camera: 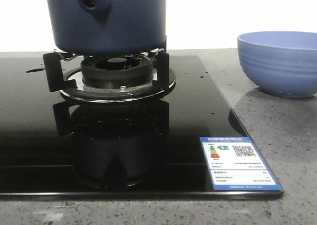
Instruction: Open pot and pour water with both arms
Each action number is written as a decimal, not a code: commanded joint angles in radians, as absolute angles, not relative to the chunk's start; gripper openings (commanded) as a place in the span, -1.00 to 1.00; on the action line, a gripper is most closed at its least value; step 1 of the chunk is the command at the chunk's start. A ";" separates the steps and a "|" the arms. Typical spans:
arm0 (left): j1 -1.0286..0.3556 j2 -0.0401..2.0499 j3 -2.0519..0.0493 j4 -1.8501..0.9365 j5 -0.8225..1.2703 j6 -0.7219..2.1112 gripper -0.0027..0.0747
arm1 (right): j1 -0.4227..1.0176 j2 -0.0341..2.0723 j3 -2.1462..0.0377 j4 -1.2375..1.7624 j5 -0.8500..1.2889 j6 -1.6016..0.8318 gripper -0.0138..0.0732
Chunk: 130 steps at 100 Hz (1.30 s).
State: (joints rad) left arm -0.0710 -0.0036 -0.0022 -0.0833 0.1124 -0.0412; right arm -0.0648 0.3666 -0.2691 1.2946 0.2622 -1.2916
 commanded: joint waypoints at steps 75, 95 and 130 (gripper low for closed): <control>-0.080 -0.032 0.034 -0.092 0.039 -0.050 -0.98 | -0.071 0.368 -0.295 1.318 0.230 -1.299 -0.78; -0.080 -0.032 0.034 -0.092 0.039 -0.050 -0.98 | -0.071 0.368 -0.299 1.252 0.196 -1.180 -0.78; -0.080 -0.032 0.034 -0.092 0.039 -0.050 -0.98 | -0.069 0.327 -0.269 0.012 0.047 0.012 -0.78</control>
